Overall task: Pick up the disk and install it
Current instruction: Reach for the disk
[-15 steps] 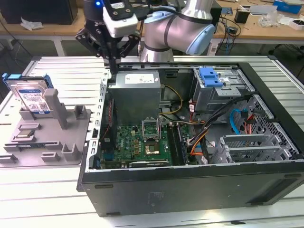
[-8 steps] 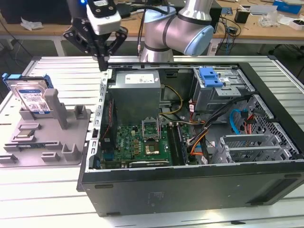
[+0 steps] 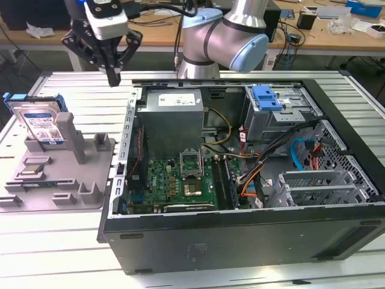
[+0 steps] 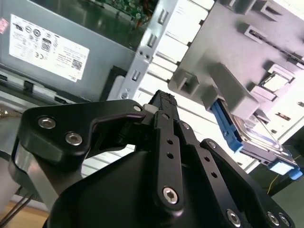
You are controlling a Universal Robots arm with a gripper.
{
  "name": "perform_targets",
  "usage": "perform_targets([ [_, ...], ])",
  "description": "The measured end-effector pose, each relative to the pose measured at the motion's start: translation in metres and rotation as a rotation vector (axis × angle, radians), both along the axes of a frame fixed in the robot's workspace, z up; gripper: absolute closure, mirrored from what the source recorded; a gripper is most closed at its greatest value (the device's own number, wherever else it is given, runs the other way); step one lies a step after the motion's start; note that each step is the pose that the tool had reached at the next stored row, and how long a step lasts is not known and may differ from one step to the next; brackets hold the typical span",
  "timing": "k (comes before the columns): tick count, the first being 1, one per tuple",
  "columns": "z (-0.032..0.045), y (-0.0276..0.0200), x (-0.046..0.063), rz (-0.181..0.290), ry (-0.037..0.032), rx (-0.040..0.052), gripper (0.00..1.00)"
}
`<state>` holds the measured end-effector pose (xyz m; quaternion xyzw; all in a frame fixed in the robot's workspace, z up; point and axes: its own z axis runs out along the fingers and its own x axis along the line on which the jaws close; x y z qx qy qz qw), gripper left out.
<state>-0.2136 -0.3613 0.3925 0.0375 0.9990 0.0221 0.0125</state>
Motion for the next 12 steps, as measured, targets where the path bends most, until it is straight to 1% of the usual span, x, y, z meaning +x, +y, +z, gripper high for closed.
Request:
perform_targets([
  [3,-0.0002,0.0054,-0.013,0.000,0.0000,0.0000,0.89],
  [5,-0.0003,0.0079,-0.020,0.000,0.0000,0.0000,0.89],
  [8,-0.0006,0.0127,-0.033,0.000,0.0000,0.0000,0.89],
  [10,-0.0008,0.0148,-0.040,0.000,0.0000,0.0000,0.89],
  [11,-0.0009,0.0168,-0.047,0.000,0.0000,0.0000,0.89],
  [12,-0.0010,0.0180,-0.051,0.000,0.0000,-0.0001,0.89],
])
